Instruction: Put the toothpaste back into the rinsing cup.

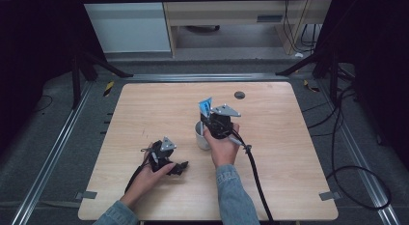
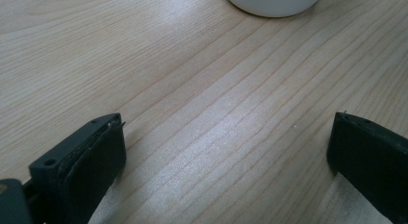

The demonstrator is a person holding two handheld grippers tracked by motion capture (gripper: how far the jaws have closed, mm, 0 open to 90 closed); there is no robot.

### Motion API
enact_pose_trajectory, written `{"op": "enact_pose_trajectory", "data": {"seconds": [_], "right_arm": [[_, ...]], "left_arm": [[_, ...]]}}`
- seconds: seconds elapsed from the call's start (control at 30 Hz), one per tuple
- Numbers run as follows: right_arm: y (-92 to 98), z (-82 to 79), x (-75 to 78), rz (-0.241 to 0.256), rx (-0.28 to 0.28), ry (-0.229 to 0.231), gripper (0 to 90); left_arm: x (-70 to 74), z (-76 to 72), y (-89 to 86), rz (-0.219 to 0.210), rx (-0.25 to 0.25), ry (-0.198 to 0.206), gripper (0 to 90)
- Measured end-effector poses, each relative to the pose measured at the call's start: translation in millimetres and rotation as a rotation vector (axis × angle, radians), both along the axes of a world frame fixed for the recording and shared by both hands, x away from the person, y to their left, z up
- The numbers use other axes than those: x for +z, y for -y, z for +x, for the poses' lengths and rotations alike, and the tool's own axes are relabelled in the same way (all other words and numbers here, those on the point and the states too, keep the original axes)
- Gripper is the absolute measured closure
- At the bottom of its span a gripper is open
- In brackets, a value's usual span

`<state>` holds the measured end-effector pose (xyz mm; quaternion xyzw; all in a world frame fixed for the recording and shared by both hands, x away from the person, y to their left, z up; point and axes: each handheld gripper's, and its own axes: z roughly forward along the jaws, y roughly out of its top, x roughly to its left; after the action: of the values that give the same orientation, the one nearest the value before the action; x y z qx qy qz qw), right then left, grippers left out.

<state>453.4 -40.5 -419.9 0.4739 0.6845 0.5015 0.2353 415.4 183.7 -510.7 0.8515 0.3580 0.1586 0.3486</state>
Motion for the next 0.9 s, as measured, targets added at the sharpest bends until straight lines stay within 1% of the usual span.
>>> {"op": "enact_pose_trajectory", "data": {"seconds": [0.9], "right_arm": [[7.3, 4.2, 0.1, 0.022, -0.006, -0.023, 71.2]], "left_arm": [[0.0, 0.0, 0.0, 0.000, 0.000, 0.000, 0.0]]}}
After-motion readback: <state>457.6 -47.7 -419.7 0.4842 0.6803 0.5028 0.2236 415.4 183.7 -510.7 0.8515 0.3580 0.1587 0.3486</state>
